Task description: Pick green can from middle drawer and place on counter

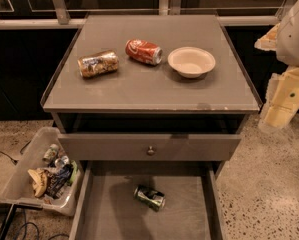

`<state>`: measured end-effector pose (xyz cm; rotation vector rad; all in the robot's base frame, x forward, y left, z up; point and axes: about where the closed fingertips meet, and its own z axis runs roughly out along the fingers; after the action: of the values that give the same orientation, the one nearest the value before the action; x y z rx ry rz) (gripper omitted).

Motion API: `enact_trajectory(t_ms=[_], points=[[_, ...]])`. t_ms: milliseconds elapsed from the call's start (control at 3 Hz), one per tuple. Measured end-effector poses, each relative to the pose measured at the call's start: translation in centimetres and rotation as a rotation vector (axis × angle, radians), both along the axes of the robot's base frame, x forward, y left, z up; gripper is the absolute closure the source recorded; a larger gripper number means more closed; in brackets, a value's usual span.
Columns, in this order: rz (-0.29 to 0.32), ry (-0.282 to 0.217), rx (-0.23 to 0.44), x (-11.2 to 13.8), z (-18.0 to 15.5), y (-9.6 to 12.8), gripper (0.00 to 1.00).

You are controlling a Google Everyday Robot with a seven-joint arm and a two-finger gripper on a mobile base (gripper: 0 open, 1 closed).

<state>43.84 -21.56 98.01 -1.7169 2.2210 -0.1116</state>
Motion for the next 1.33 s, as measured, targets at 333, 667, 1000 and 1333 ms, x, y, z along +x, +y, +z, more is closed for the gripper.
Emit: enact_trajectory(t_ms=[333, 667, 1000, 1333], points=[[0.0, 0.0, 0.0, 0.0, 0.0, 0.0, 0.0], [-0.024, -0.013, -0.018, -0.1, -0.3, -0.2, 0.0], [-0.03, 0.012, 0.009, -0.7, -3.2, -0.1, 0.0], [-0.021, 0.035, 0.06, -1.5, -7.0, 0.0, 0.0]])
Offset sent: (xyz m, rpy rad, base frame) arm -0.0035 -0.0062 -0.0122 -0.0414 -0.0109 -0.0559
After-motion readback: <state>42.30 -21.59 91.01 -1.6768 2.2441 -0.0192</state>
